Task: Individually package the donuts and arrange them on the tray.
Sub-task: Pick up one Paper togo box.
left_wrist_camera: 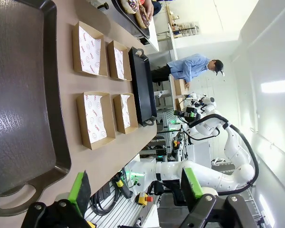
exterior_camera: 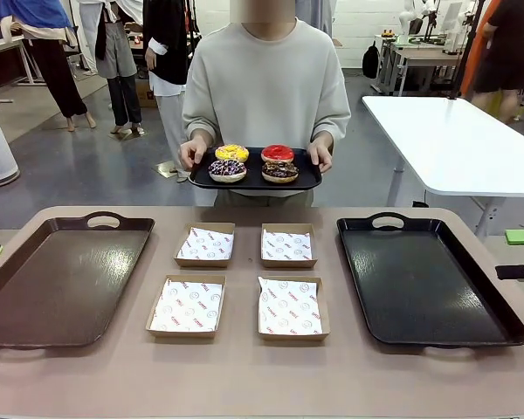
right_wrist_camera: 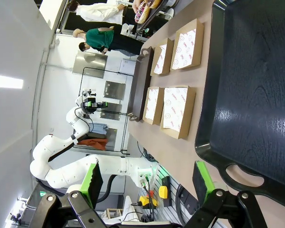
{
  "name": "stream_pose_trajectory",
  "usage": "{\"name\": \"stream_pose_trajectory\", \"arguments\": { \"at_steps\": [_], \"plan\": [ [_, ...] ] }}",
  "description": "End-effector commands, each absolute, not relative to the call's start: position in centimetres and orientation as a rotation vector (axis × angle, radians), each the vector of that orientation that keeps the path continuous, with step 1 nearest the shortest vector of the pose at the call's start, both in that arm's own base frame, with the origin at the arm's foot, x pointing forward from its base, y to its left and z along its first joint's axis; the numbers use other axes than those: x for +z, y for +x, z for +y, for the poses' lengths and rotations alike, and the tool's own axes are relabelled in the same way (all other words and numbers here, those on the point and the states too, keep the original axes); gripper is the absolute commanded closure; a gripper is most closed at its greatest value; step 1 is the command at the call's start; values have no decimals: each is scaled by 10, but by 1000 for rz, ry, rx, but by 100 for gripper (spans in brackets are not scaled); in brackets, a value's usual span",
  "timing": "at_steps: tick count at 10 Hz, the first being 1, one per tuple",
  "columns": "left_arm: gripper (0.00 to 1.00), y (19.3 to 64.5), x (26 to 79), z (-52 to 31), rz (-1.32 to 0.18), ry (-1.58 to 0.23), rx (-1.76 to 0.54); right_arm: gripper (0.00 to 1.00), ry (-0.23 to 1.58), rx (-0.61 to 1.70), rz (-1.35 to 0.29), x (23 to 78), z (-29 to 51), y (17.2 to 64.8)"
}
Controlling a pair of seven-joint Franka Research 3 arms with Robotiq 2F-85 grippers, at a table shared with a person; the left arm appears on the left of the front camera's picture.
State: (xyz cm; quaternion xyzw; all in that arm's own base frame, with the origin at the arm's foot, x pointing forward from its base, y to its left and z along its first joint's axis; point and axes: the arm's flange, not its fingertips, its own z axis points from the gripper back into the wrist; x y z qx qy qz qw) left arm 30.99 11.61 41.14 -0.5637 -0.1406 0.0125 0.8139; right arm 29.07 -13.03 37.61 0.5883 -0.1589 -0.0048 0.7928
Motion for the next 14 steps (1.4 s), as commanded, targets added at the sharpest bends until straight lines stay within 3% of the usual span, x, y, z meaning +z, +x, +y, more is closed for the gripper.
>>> {"name": "stream_pose_trajectory", "arguments": {
  "at_steps": [1,4,6,10,12,14],
  "plan": [
    [0,311,412,116,-310,-1212,31,0,1272,-5,-343,376,-128,293],
    [0,311,412,116,-310,-1212,31,0,1265,-10,-342,376,-130,291],
    [0,311,412,116,-310,-1212,31,0,1040,-133,-386,449,-98,317],
    [0,311,412,116,-310,-1212,31,0,823,-180,-293,569,12,414],
    [0,311,412,116,-310,-1212,31,0,652,-184,-240,582,72,458],
    [0,311,412,116,-310,-1212,31,0,478,-203,-220,561,126,498]
  ]
}}
